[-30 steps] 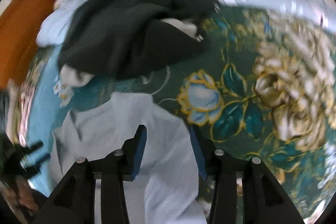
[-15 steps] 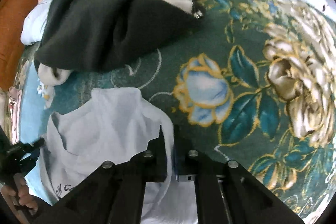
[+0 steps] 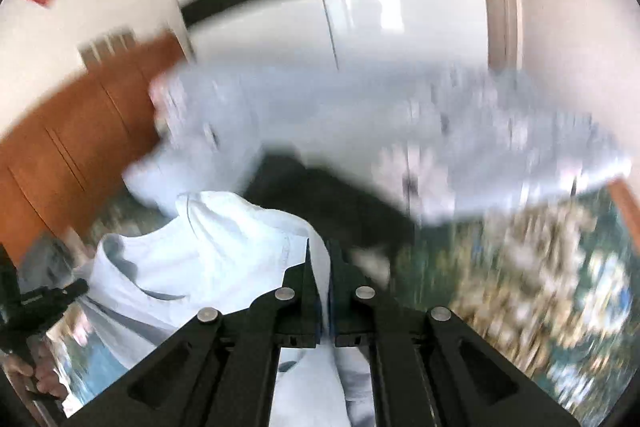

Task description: Fold clothes

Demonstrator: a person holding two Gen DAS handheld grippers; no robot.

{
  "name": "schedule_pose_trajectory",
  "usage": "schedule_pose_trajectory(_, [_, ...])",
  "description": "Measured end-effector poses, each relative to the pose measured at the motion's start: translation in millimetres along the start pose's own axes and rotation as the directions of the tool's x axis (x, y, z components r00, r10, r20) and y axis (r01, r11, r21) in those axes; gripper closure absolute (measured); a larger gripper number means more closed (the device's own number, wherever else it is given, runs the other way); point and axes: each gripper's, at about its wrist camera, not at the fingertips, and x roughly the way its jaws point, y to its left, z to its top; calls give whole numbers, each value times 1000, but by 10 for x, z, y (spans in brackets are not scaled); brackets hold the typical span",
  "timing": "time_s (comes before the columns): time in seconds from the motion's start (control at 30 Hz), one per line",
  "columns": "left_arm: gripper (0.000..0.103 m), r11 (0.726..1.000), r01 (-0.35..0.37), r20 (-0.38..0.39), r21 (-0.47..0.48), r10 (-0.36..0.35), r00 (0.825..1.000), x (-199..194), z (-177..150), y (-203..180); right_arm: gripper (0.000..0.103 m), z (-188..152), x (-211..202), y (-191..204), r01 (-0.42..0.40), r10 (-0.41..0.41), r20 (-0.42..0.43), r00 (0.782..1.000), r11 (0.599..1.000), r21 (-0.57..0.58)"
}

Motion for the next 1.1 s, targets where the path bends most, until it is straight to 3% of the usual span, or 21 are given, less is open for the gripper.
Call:
schedule_pose_trajectory(0.13, [97,986,42,152,160,-66,986,-734,317,-439,101,494,-1008,276,-15,30,236,971,998,-66])
schedule_pose_trajectory(0.23, [97,978,23,179,209,-62,982,-1010,305,-515,101,567,-1598,415,-9,45,341,939,994,-105])
schedule_pose_trajectory(0.4, [97,974,20,138,227,-52,989,-1175,-11,-383,101,273,-1941,430,1,42,367,929,993,-117])
schedule_pose_trajectory(0.53, [97,965,88,98,248,-115,989,-1512,-299,-485,101,-64,-2064,275,-3,32,344,938,996,-85])
schedule_pose_trajectory(0.6, [97,951,117,94,285,-149,984,-1712,-283,-670,101,-121,-2221,228,-5,35,357,934,997,-83])
schedule_pose_trajectory(0.73, [97,914,144,93,379,-192,977,-2019,-58,-1078,101,71,-2536,164,18,27,405,914,994,-107])
schedule_pose_trajectory(0.87, [97,897,74,65,435,-113,991,-1689,84,-1266,101,343,-2428,110,53,0,392,920,991,-126])
schedule_pose_trajectory(0.97, [97,917,28,-39,398,-14,999,-1039,23,-1115,101,340,-1882,1,66,-27,277,961,989,-133])
schedule_pose_trajectory(1.03, [97,940,-9,-132,340,57,990,-475,-183,-808,101,296,-1394,-95,74,-50,172,984,988,-135])
schedule_pose_trajectory(1.1, [97,960,-54,-231,275,120,965,95,-435,-462,101,76,-759,-253,70,-67,33,997,992,-104])
